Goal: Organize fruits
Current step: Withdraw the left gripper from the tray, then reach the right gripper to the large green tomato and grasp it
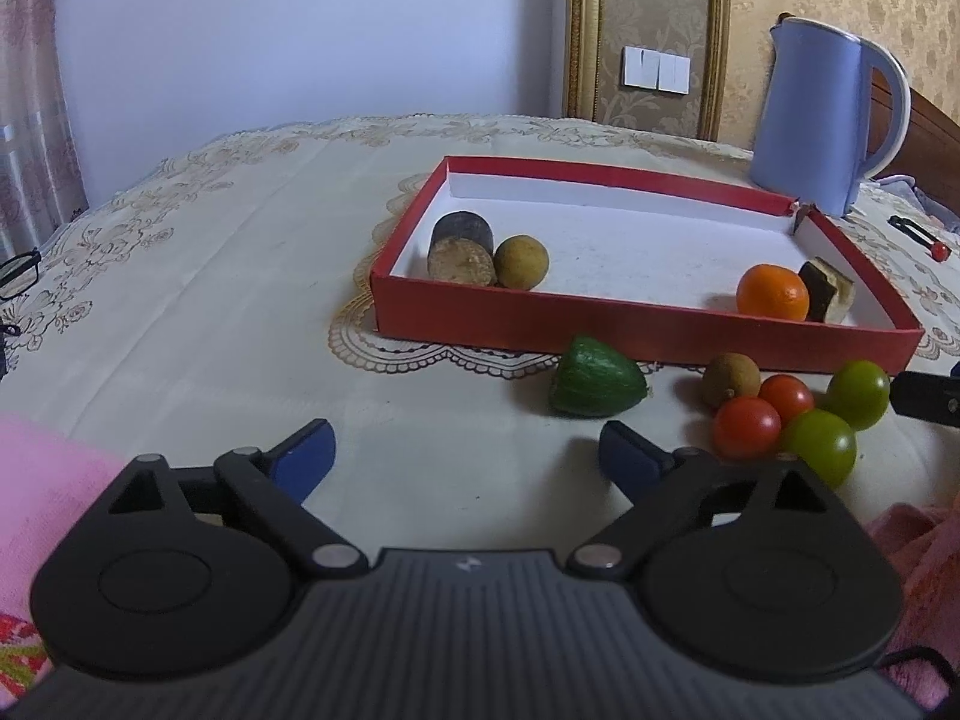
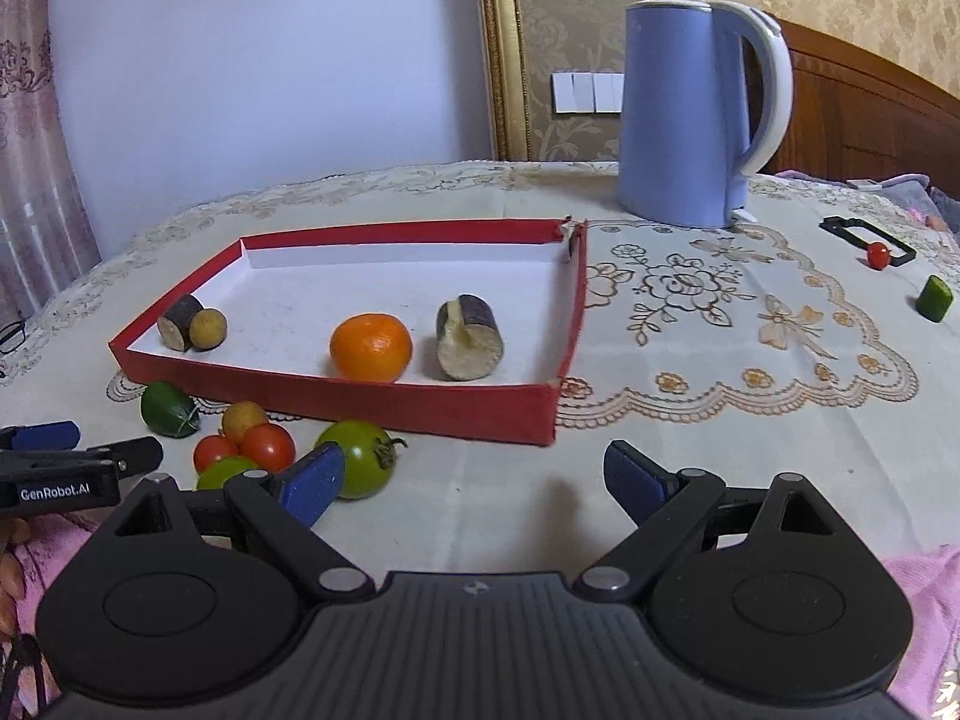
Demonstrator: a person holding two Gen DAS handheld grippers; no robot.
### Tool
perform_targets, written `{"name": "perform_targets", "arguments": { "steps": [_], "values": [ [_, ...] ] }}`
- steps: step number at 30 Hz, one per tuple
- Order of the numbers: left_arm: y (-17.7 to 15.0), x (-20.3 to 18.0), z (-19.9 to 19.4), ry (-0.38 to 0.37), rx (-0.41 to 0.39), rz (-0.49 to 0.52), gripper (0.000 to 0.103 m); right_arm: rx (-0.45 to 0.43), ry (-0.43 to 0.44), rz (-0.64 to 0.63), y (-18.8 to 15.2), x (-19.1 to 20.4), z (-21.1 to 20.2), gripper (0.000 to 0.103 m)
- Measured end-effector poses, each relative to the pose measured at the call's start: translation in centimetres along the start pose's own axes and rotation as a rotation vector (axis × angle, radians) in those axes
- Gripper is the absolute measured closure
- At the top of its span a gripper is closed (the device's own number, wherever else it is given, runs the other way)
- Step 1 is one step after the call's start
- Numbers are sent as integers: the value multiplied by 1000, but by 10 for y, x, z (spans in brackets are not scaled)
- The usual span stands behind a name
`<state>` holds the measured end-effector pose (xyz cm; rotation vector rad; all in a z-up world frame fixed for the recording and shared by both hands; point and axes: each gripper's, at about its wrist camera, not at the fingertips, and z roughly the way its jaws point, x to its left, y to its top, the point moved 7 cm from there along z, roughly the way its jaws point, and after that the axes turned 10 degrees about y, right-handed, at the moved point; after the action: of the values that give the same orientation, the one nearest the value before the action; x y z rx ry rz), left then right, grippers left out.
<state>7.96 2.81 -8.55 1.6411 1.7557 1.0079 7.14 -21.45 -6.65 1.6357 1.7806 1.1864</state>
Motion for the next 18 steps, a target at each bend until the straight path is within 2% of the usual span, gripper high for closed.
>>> {"name": "perform_targets", "arguments": {
  "steps": [10, 18],
  "values": [
    [0, -1, 1, -3, 9, 5, 2, 2, 16, -50, 2, 14, 7, 10],
    [-1, -1, 1, -8, 12, 7, 0, -11, -14, -70, 2, 15, 5, 13]
  ]
}}
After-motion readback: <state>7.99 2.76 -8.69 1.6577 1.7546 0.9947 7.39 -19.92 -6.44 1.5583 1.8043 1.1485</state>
